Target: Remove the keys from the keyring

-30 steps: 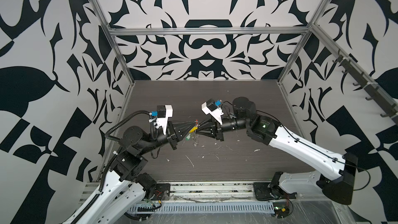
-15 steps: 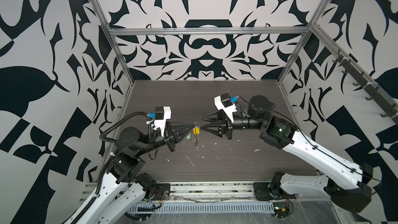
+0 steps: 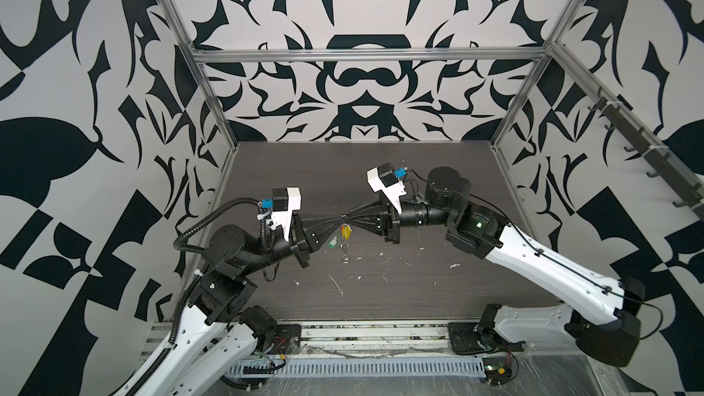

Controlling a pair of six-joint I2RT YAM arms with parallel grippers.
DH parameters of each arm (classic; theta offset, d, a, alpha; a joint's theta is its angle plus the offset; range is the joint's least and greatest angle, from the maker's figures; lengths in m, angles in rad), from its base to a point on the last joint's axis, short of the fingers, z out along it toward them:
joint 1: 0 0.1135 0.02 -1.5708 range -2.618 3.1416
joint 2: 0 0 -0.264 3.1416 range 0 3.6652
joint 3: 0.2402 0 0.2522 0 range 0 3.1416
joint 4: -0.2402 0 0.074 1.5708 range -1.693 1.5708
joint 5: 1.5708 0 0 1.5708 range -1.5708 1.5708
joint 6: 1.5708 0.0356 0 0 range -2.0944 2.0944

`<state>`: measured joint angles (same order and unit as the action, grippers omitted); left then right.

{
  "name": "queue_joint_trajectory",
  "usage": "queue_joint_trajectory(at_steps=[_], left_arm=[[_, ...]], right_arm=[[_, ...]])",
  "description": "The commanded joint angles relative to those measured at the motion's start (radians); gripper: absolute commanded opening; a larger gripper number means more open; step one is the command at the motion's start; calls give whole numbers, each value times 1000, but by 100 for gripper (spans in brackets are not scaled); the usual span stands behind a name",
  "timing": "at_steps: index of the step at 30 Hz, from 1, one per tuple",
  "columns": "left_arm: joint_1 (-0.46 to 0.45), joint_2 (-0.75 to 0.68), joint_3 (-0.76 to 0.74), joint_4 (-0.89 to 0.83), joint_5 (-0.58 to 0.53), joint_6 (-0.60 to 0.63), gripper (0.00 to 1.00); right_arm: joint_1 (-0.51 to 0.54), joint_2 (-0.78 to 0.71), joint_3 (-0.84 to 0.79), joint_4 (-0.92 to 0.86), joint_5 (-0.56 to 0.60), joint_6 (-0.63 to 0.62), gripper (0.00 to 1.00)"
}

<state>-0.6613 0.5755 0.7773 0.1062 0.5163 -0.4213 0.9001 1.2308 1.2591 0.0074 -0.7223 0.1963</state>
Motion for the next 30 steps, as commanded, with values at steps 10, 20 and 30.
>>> queue_joint_trajectory(at_steps=[10, 20, 30], left_arm=[[-3, -16, 64, -119, 1, -1, 26], [-1, 125, 302, -590, 101, 112, 43], [-2, 283, 436, -719, 218, 175, 31]], right_arm=[[-35, -1, 45, -68, -73, 22, 0], [-102, 22, 198, -433, -201, -118, 0], [-102, 90, 337, -650, -259, -212, 0]])
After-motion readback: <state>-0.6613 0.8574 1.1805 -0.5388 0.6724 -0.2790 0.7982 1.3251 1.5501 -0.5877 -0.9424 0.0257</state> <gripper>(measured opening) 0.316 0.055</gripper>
